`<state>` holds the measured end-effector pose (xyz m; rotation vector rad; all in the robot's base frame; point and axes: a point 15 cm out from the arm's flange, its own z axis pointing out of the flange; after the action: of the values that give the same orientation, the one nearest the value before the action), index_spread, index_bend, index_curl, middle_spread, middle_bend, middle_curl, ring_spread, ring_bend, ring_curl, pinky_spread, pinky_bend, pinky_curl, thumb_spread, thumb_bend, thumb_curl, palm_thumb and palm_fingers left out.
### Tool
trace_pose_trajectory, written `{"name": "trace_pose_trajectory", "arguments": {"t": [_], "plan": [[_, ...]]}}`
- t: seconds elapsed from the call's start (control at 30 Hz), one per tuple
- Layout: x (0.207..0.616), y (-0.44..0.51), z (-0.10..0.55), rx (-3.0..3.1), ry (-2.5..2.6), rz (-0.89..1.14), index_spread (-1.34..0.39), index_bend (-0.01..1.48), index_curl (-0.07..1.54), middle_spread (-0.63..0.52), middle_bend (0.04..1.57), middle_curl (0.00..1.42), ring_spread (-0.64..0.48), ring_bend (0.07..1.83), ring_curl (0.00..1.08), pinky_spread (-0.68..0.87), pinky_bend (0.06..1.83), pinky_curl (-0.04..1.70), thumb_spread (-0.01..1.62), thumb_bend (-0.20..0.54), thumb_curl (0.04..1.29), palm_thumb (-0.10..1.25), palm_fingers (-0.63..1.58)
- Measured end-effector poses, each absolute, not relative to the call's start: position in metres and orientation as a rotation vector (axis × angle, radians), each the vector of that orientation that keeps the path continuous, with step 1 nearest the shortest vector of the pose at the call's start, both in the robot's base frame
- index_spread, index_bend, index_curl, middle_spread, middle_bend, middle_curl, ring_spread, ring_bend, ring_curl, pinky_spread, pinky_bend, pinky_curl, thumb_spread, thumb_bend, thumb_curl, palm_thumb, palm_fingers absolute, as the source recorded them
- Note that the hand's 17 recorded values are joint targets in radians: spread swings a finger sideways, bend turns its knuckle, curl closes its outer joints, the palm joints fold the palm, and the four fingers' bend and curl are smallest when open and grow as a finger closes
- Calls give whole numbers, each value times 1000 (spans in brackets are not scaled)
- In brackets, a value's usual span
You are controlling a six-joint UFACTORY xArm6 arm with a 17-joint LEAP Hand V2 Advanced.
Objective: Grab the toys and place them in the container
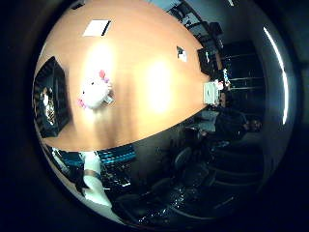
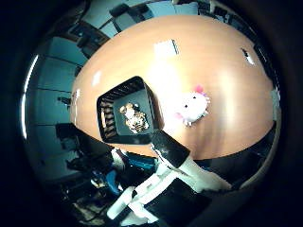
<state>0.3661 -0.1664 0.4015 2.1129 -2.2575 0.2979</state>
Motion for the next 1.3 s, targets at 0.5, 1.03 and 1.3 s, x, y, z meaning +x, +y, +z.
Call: {"name": "trace_pose_trajectory", "arguments": {"t": [0.5, 1.03, 1.3], "plan": [[377, -199, 302, 2110, -2245, 248, -328, 162, 284, 35, 195, 337, 177, 327, 235, 405, 378, 307, 1138, -18, 263, 502, 165], [363, -204, 179, 2109, -2227, 106, -328, 162, 282, 35, 194, 333, 176, 313, 237, 423, 372, 299, 1127, -20, 270, 515, 166], [368, -206, 156, 2112, -2224, 84, -317, 166, 287, 32, 193, 330, 178, 316, 241, 423, 361, 296, 1121, -20, 272, 517, 186]]}}
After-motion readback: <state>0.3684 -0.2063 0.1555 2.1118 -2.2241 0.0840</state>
